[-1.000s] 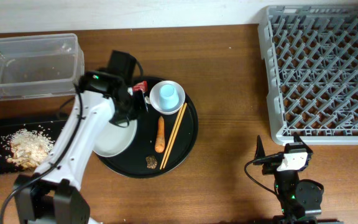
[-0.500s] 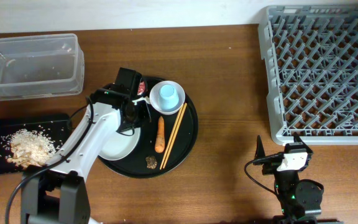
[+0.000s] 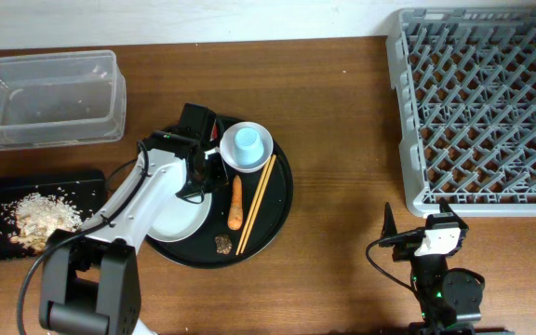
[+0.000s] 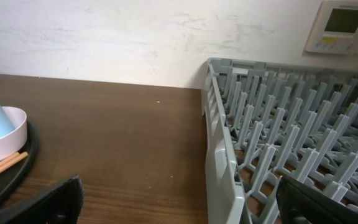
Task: Sort waste into correct bins and load items into the dishwasher rack
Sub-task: 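Carry the plate back and set it on the round tray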
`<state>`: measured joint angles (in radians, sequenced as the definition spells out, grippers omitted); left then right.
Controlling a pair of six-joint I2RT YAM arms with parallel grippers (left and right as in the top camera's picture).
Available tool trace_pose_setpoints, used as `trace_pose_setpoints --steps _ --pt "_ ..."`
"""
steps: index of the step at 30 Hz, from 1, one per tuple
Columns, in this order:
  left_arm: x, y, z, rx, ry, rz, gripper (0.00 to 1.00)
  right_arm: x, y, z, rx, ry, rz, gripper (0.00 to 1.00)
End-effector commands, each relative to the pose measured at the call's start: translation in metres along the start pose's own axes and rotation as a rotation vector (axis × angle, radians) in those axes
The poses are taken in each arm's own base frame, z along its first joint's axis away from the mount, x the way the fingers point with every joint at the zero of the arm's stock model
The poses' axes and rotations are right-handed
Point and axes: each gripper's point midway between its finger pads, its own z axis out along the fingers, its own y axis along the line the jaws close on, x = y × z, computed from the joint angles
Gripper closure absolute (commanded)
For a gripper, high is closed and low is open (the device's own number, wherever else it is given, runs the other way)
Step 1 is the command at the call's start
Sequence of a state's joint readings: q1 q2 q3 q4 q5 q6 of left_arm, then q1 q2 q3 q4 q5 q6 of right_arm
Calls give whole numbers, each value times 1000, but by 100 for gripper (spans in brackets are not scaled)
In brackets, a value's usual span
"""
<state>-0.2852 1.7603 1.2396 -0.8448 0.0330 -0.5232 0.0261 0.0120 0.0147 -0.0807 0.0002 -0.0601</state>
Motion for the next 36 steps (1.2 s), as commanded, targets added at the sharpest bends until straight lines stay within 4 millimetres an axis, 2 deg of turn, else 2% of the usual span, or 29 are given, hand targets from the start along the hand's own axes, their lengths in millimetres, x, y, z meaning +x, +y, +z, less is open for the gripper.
trace_pose_setpoints --steps 1,8,15,36 --pt "6 8 7 -30 27 -4 99 3 0 0 2 2 -3 2" --pt "10 11 10 -41 38 -5 99 3 0 0 2 2 -3 2" --pt "16 28 16 -119 32 -10 99 3 0 0 2 2 -3 2" --pt "12 26 18 -110 16 -10 99 3 0 0 2 2 -3 2"
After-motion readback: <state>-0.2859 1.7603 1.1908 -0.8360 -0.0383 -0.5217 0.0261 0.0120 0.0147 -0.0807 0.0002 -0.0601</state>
